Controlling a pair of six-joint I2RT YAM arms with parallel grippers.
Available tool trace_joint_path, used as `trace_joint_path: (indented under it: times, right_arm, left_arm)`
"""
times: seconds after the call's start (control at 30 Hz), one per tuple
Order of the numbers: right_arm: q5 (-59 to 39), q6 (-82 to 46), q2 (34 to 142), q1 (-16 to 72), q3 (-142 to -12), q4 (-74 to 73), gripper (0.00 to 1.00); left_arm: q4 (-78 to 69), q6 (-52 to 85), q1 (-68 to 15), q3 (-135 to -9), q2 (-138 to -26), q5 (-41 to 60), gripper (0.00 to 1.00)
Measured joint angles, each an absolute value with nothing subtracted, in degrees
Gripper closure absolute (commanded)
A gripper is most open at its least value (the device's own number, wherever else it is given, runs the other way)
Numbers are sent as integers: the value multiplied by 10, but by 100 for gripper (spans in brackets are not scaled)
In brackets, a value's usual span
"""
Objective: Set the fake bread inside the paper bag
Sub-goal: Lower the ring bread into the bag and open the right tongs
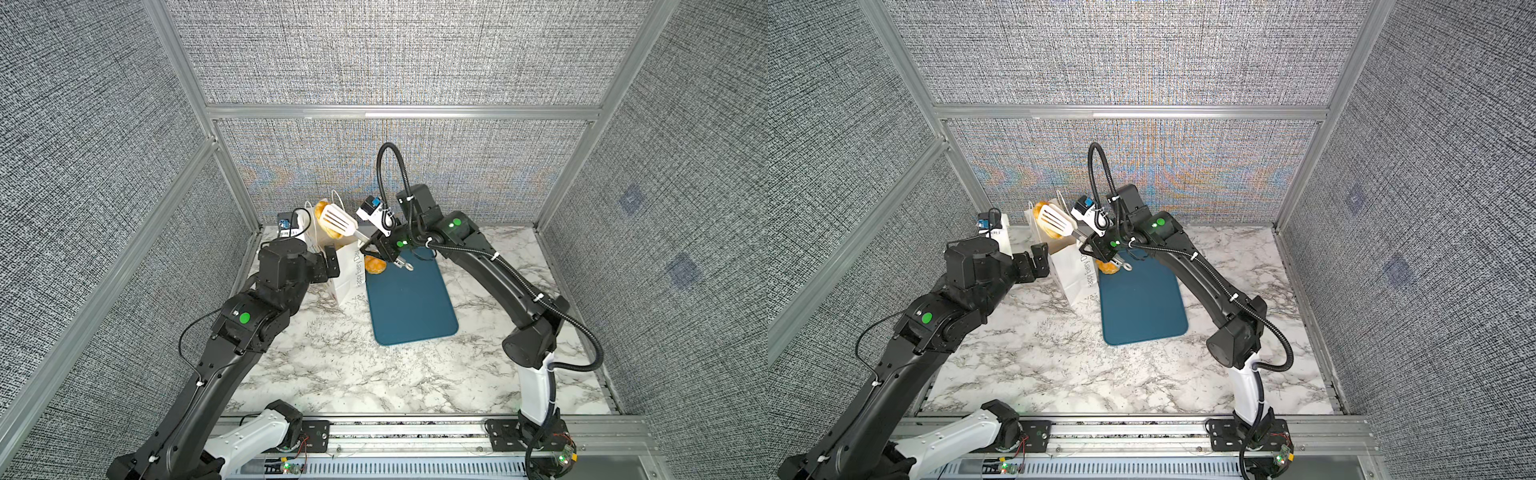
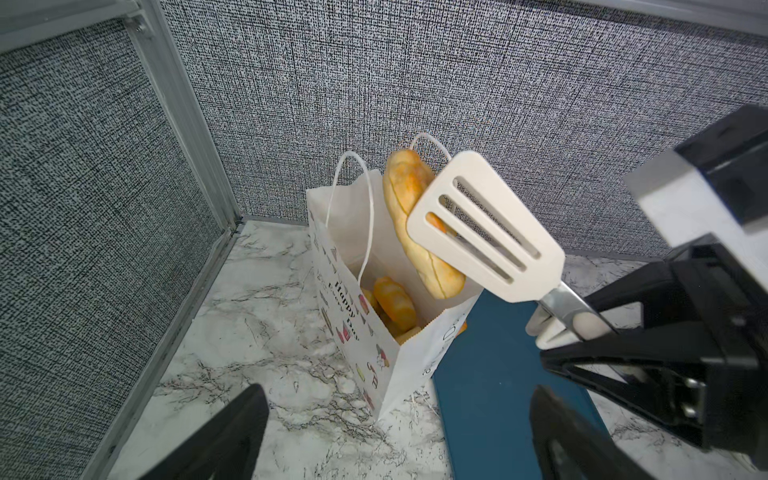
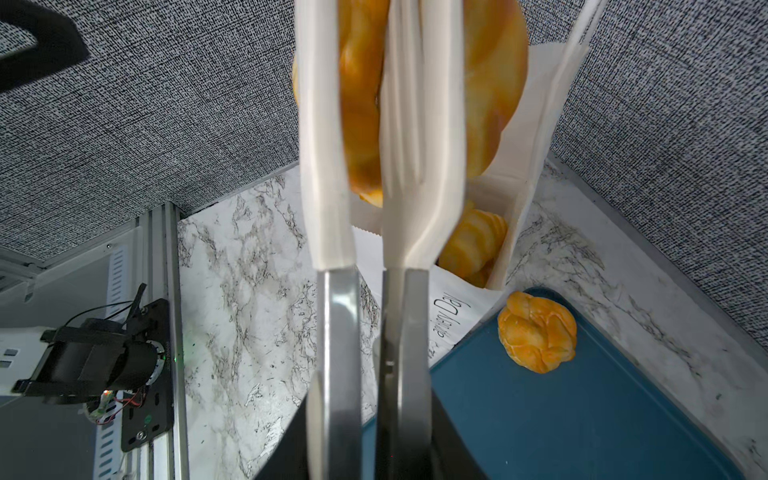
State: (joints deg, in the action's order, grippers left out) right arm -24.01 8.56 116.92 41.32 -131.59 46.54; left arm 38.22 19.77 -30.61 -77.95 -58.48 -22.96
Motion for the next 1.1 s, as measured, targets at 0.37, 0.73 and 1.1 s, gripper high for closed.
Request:
trace_joint_path:
  times: [0.37,0.73,1.1]
  right_arm:
    - [-241,57,1209,411,-1344,464,69]
    - [-231,35,1228,409,-1360,474,66]
    - [-209,30,1229,409,-1360,499,48]
  left_arm:
    - [383,197,-299,-770,-578,-223,1]
    - [384,190,-293,-766,-580,-208,1]
    - [384,187,-291,-765,-584,-194,1]
